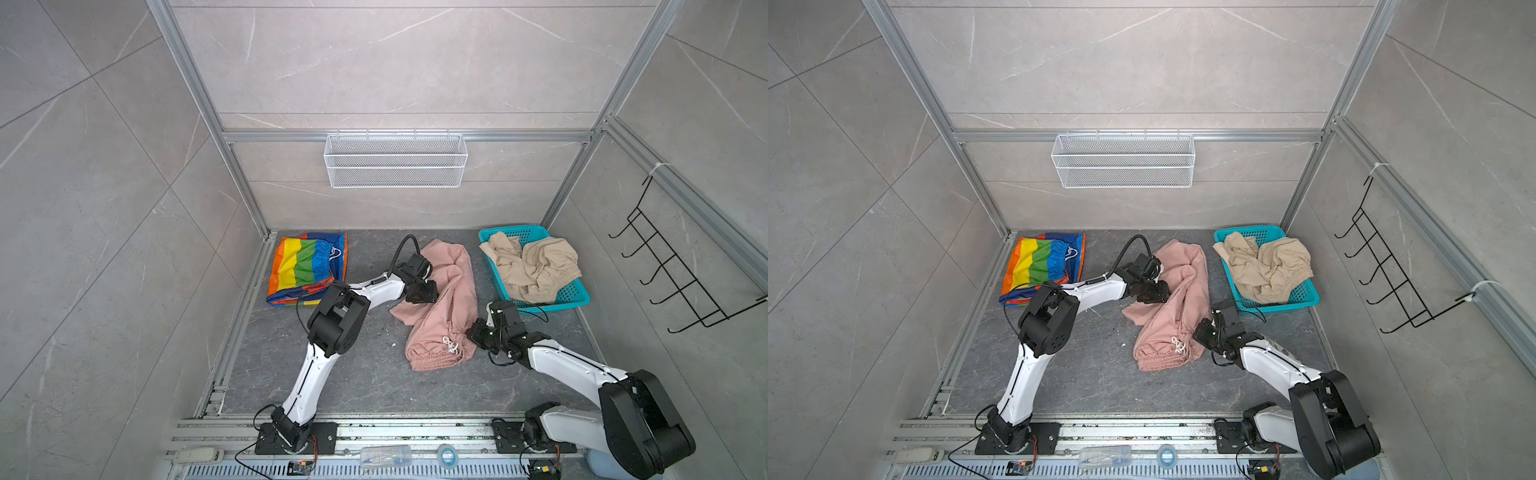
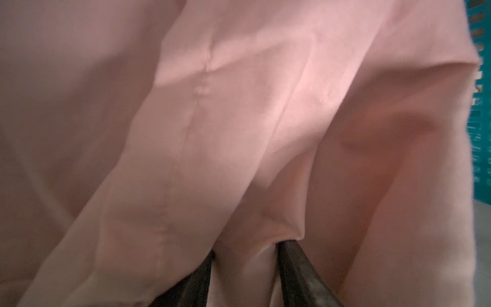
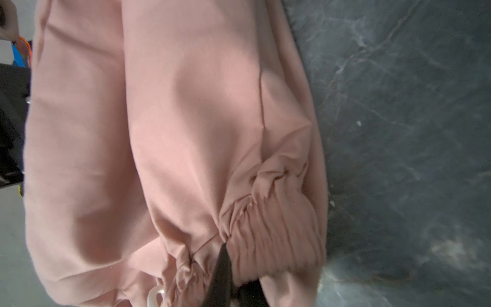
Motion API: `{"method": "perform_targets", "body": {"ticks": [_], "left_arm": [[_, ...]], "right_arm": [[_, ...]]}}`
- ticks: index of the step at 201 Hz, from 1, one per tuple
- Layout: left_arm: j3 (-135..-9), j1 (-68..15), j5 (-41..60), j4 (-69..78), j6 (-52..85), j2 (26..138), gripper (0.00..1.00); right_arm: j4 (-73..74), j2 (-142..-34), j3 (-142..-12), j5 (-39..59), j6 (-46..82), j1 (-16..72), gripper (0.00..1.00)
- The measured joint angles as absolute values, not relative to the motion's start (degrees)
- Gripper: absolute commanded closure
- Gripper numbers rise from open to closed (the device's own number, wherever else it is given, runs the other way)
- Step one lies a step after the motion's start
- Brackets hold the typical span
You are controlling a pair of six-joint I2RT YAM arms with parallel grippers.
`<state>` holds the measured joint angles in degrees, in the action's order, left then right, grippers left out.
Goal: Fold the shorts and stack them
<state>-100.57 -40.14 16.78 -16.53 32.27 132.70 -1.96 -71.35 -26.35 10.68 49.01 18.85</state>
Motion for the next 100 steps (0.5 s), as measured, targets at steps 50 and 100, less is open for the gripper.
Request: {"method": "perform_targets", "body": {"ticks": [50, 100], "left_arm": [[-115.1, -39.1, 20.4, -18.3, 32.1, 141.3, 0.55], [-112.3, -38.3, 22.1, -18.6, 28.5, 137.8, 0.05]], "right_arm": [[3.8, -73.3, -24.7, 8.1, 56.7, 26.8, 0.9], [1.7, -75.0, -28.2, 6.4, 59.0, 30.7, 0.48]]}}
